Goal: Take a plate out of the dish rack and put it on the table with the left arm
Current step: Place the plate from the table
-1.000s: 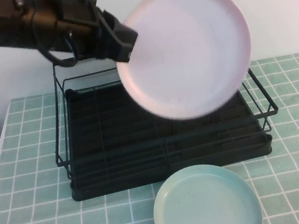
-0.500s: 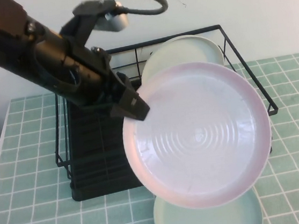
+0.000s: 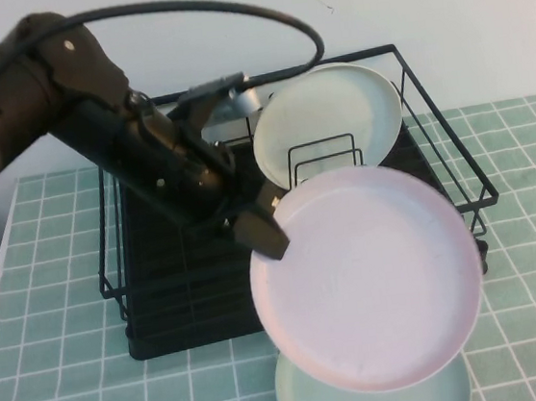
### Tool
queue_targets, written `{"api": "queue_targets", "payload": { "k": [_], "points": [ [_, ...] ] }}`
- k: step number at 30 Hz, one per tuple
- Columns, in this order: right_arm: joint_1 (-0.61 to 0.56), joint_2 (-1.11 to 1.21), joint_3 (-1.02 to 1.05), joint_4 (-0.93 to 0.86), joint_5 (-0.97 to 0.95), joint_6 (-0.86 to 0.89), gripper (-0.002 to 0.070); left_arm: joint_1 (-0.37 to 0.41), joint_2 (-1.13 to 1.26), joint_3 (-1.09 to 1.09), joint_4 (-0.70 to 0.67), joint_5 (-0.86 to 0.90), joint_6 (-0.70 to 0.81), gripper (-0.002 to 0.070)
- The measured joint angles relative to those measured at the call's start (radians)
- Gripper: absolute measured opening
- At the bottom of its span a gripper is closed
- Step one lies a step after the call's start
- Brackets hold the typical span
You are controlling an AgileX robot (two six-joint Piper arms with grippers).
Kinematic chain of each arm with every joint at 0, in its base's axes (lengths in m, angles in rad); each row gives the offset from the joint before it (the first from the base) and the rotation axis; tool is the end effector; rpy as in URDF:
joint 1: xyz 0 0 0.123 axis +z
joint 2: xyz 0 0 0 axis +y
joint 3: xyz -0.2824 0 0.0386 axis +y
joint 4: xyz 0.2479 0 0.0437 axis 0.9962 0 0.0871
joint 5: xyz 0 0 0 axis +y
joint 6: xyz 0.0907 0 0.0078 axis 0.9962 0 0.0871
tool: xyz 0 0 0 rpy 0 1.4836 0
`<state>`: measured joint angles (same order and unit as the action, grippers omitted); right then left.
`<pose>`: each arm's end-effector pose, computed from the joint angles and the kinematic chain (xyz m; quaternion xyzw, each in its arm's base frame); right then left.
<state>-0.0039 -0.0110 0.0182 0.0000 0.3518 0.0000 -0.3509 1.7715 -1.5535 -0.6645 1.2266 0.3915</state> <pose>0.0531 -0.0002 0.1758 0.0016 0.7964 -0.0012 0.6048 0.3266 -0.1759 0.3102 0.2694 0.9038 -0.3149 0.1071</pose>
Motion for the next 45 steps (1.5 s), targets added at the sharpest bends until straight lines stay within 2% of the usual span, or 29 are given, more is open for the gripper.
{"api": "queue_targets", "payload": {
  "k": [4, 9, 16, 22, 26, 33, 45],
  "points": [
    [0.000, 0.000, 0.000, 0.000, 0.000, 0.000, -0.0002, 0.000, 0.026, 0.014, 0.059, -0.008, -0.045, 0.0037],
    [0.000, 0.000, 0.000, 0.000, 0.000, 0.000, -0.0002, 0.000, 0.027, 0.085, 0.066, -0.013, -0.049, 0.0036],
    [0.000, 0.000, 0.000, 0.000, 0.000, 0.000, -0.0002, 0.000, 0.019, 0.265, -0.084, -0.133, -0.062, 0.0036],
    [0.000, 0.000, 0.000, 0.000, 0.000, 0.000, -0.0002, 0.000, -0.069, 0.429, -0.143, -0.343, -0.065, 0.0036],
    [0.000, 0.000, 0.000, 0.000, 0.000, 0.000, -0.0002, 0.000, -0.099, 0.486, -0.176, -0.393, -0.065, 0.0036],
    [0.000, 0.000, 0.000, 0.000, 0.000, 0.000, -0.0002, 0.000, -0.103, 0.559, -0.243, -0.440, -0.039, 0.0036],
    [0.000, 0.000, 0.000, 0.000, 0.000, 0.000, -0.0002, 0.000, -0.103, 0.566, -0.289, -0.396, 0.020, 0.0036]
  ]
}}
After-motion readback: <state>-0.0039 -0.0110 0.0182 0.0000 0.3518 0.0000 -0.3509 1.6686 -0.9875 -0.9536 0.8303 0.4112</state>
